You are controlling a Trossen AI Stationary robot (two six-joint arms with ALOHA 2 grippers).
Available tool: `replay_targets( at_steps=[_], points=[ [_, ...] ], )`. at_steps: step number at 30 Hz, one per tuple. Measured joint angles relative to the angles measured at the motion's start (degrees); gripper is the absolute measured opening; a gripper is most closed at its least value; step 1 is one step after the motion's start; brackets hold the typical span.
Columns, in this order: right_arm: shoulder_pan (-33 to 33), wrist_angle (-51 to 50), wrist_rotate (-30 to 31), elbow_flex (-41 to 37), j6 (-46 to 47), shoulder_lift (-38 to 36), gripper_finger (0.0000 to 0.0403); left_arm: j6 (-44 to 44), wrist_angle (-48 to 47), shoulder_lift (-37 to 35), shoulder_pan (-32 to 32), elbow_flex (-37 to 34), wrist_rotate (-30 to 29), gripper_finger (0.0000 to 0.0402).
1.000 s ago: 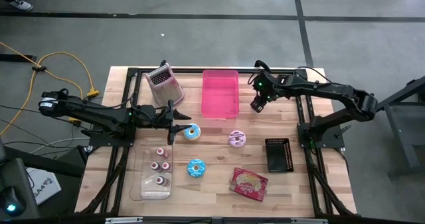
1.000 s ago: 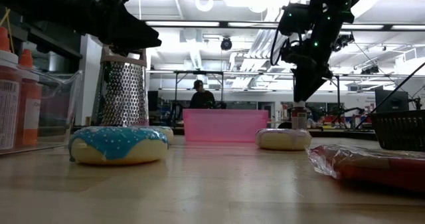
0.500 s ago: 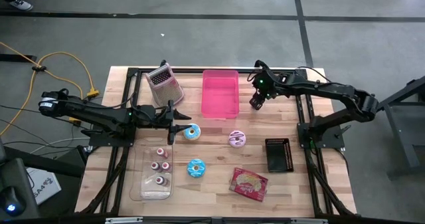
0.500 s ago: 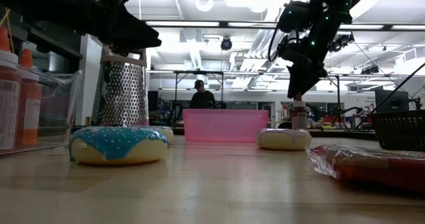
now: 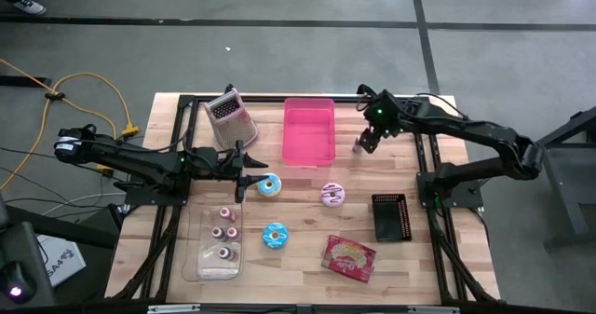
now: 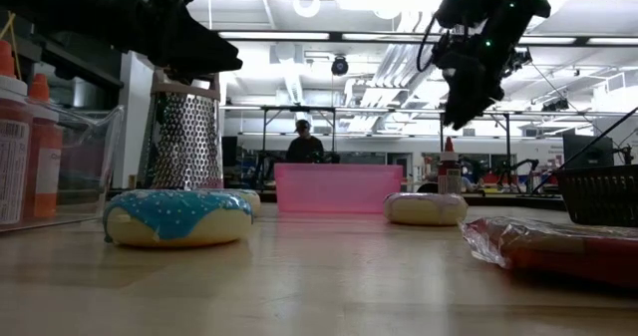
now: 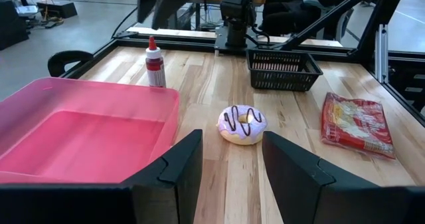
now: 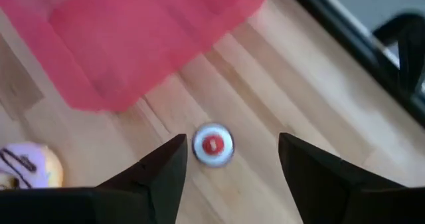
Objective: Pick & Place Food Item
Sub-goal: Put the red large food coloring bottle into the transparent bin
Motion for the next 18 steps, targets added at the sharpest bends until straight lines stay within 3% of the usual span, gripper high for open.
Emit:
replay_targets(
  at_steps=[11, 18],
  points=[
    [1.1, 2.6, -4.1, -9.9, 7.5, -2.2, 0.0224, 0.0, 0.0, 0.0, 0.0, 0.0, 0.0, 0.0152],
    [1.1, 13.7, -4.1, -18.8, 7.5, -3.8, 0.0224, 0.0, 0.1, 0.0, 0.0, 0.0, -0.3, 0.0152]
  ],
)
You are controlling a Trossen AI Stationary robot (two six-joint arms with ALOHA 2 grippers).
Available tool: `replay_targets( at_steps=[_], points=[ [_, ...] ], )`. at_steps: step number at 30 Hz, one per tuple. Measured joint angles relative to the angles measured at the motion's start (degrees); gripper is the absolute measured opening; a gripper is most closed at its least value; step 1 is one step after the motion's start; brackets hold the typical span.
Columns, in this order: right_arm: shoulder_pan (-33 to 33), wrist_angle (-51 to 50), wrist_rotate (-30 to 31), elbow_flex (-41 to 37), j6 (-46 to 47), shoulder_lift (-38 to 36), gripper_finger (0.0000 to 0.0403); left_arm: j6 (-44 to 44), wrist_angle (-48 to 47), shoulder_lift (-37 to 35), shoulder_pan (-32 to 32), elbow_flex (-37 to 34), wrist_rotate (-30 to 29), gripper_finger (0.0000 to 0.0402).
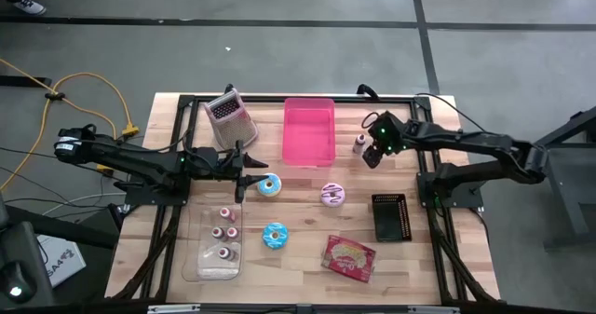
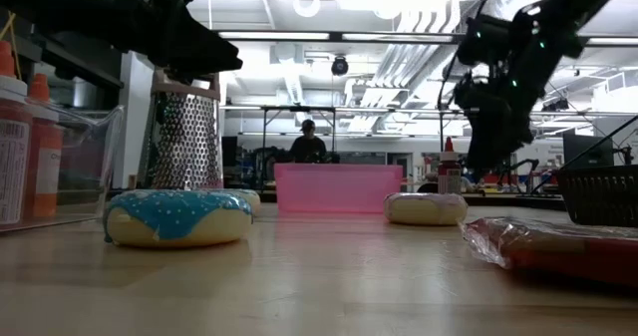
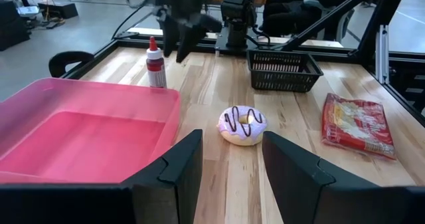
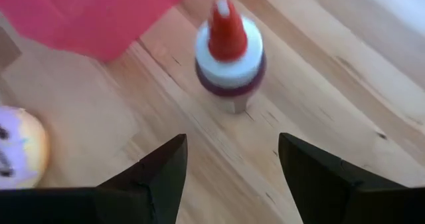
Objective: Pick & Place Food Item
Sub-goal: Put the red large food coloring bottle into the transparent bin
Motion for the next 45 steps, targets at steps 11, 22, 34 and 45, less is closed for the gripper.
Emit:
replay_targets(
  at_steps=[11, 22, 34, 45],
  points=[
    [0.0, 13.0, 3.1, -6.2, -3.1, 0.0, 0.0225, 0.0, 0.1, 0.0, 0.0, 0.0, 0.0, 0.0152],
    [0.1, 13.5, 3.8, -6.2, -4.3, 0.1, 0.0296, 0.0, 0.1, 0.0, 0.0, 0.0, 0.1, 0.0152],
    [4.5, 29.9, 9.3, -14.0, -0.9, 0.2, 0.0303, 0.0, 0.1, 0.0, 0.0, 0.0, 0.1, 0.0152],
    [6.3, 34.8, 12.1, -15.9, 0.5, 2.4, 0.0301, 0.0, 0.1, 0.0, 0.0, 0.0, 0.3, 0.0152]
  ],
)
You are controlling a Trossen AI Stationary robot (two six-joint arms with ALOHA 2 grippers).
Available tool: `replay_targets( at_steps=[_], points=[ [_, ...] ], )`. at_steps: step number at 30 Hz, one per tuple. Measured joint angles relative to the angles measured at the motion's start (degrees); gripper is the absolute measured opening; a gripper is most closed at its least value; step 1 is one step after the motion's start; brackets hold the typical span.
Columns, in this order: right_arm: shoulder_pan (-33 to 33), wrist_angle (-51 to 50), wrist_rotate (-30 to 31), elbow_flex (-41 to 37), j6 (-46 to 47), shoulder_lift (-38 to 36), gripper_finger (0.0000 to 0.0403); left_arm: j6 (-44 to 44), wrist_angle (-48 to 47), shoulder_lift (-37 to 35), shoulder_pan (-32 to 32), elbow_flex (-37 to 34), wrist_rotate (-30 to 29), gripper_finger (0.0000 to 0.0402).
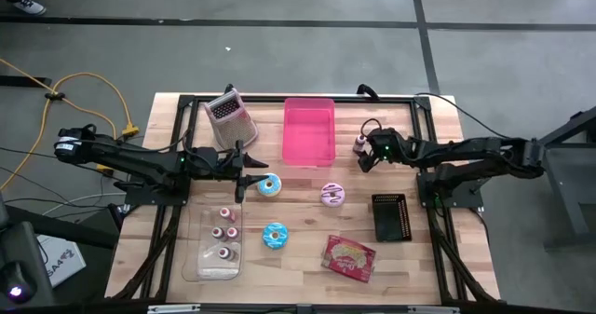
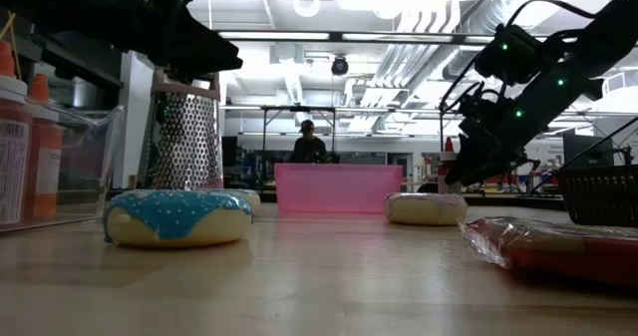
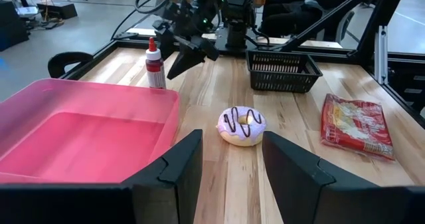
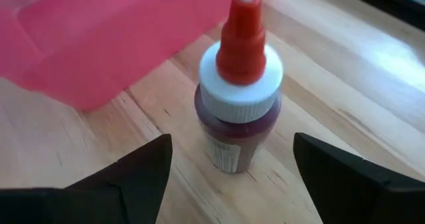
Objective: Pick & Place Food Item
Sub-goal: Put the red large food coloring bottle into the transparent bin
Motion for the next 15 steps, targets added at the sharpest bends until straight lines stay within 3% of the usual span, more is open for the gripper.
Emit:
replay_targets(
  at_steps=[15],
  points=[
    [0.0, 8.7, 2.7, 0.0, 0.4, 9.1, 0.03, 0.0, 0.2, 0.0, 0.0, 0.0, -0.1, 0.0152]
  ],
)
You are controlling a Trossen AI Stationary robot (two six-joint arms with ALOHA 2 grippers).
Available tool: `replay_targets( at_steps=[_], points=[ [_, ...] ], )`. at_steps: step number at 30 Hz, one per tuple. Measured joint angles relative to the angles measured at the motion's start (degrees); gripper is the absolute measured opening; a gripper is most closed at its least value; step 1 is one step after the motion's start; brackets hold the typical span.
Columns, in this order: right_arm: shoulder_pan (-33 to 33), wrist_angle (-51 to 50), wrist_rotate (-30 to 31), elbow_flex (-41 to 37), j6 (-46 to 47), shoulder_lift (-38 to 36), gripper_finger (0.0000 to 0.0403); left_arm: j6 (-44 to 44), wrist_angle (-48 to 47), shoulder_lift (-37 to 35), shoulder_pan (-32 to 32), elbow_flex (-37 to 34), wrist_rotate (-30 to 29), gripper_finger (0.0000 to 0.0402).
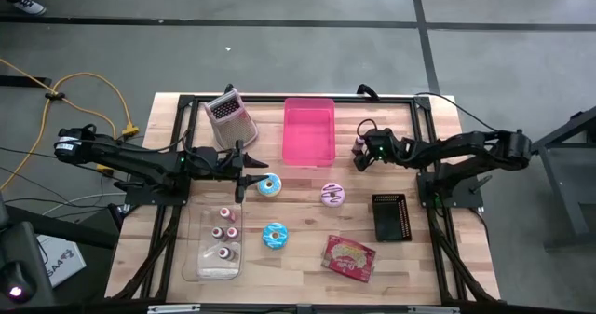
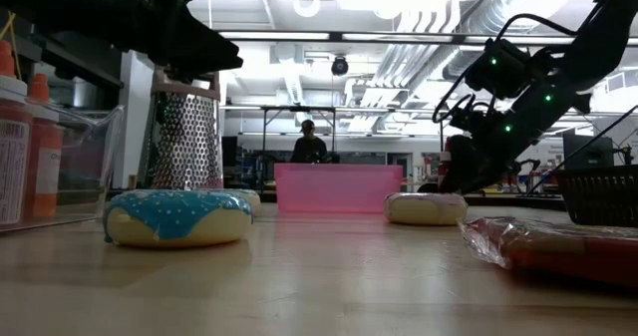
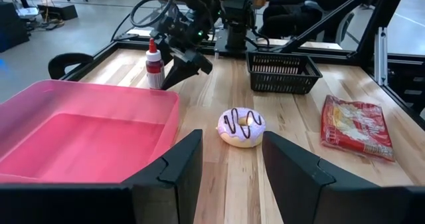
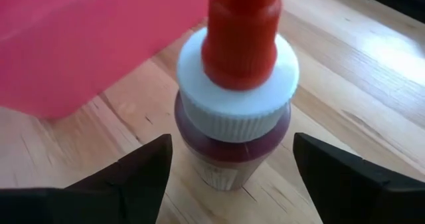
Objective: Pick & Place Food Item
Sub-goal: Put the red large food coloring bottle into the transparent bin
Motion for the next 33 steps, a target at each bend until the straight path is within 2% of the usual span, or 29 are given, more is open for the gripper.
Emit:
replay_targets(
  at_steps=[13, 33],
  points=[
    [0.0, 0.2, 0.3, 0.0, 0.4, 0.0, 0.0241, 0.0, 0.0, 0.0, 0.0, 0.0, -0.2, 0.0152],
    [0.0, 1.5, 0.7, 0.0, 0.7, 0.0, 0.0238, 0.0, -0.1, 0.0, 0.0, 0.0, -0.1, 0.0152]
  ],
)
